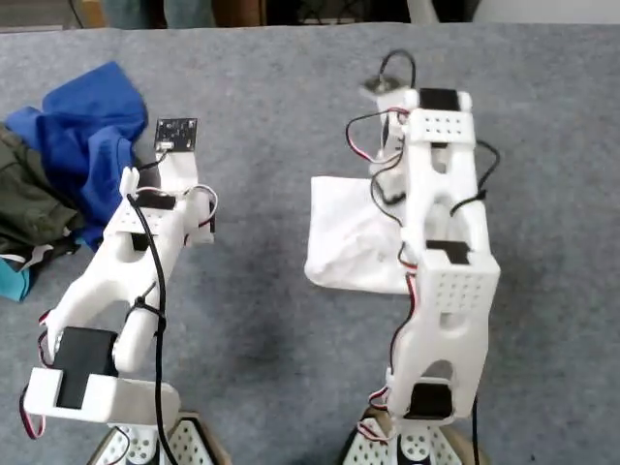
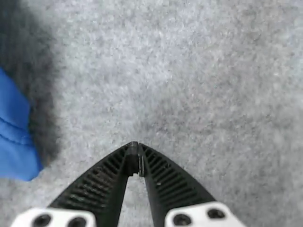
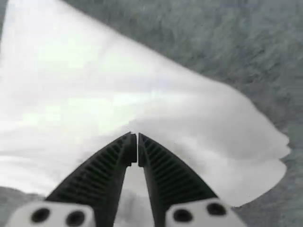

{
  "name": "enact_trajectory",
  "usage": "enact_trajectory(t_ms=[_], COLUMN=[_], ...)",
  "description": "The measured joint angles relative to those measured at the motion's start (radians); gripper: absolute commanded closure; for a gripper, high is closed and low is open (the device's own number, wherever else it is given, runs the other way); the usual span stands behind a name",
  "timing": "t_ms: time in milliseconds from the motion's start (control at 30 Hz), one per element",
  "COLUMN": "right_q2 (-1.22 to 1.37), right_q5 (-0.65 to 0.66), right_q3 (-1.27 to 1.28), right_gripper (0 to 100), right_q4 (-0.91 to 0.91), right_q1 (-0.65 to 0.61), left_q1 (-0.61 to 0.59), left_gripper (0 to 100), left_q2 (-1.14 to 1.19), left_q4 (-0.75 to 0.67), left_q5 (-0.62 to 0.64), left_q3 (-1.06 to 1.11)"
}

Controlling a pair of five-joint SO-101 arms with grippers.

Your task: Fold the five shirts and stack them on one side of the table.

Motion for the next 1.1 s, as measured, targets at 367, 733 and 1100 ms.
enact_trajectory(t_ms=[367, 733, 1100], right_q2=[-0.144, -0.434, -0.678], right_q5=[0.132, 0.299, 0.206], right_q3=[0.321, 0.654, 0.746], right_gripper=[98.4, 98.2, 98.3], right_q4=[-0.020, -0.250, -0.169], right_q1=[0.086, 0.365, 0.207], left_q1=[0.000, 0.000, 0.000], left_gripper=[97, 97, 97], left_q2=[-0.002, -0.002, -0.002], left_q4=[-0.003, -0.003, -0.003], left_q5=[0.000, 0.000, 0.000], left_q3=[0.003, 0.003, 0.003])
